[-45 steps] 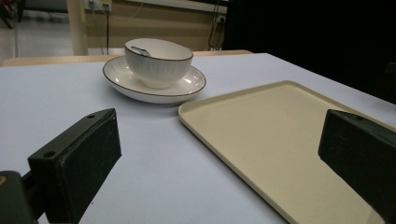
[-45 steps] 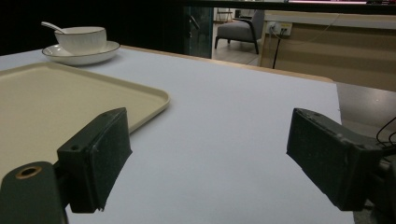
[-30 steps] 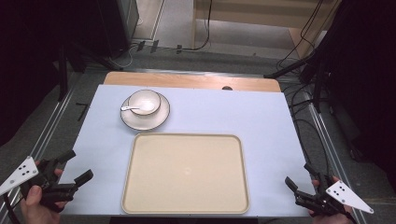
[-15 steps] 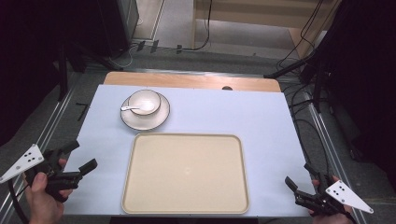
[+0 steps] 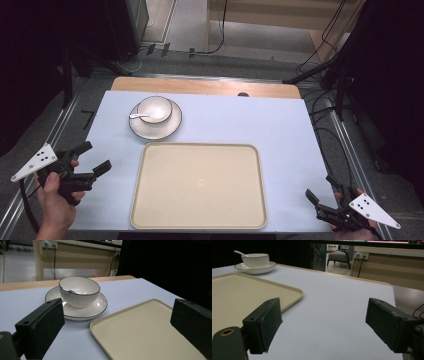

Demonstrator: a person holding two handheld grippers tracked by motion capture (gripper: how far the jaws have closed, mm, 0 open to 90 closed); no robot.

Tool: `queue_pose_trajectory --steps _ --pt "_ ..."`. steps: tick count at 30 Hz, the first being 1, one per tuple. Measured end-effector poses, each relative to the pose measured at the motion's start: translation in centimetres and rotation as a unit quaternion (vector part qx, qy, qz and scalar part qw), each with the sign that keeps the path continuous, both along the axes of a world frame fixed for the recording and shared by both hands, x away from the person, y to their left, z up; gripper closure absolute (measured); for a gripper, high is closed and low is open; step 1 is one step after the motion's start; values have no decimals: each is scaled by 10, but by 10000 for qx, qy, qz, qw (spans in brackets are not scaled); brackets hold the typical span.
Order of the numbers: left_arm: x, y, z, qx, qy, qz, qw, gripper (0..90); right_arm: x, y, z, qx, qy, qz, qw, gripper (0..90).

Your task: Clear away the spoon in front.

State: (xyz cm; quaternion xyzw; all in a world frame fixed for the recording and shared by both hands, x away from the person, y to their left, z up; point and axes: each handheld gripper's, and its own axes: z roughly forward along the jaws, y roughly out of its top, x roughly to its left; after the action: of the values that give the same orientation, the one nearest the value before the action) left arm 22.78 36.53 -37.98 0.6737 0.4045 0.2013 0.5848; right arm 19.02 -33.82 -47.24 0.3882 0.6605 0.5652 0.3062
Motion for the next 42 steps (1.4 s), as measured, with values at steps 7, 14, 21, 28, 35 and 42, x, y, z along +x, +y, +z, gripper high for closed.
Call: queue_pose_trajectory --steps 7,14,21,28,35,42 --pt "14 -2 -1 -77 7 -111 9999 0 1 0 2 -5 -63 76 10000 136" --pt "32 -6 5 -92 -15 -288 9995 0 2 1 4 81 -106 497 9987 137" --pt "45 -13 8 -71 0 -320 9995 0 4 2 3 93 -86 546 9984 137" --pt "57 -19 4 -24 69 -330 9994 0 5 3 2 98 -87 576 9983 137" --pt "69 -22 1 -45 156 -294 9994 0 6 3 3 65 -129 570 9983 137" --pt "83 -26 -1 -92 236 -258 9993 0 6 6 3 49 -128 619 9980 137"
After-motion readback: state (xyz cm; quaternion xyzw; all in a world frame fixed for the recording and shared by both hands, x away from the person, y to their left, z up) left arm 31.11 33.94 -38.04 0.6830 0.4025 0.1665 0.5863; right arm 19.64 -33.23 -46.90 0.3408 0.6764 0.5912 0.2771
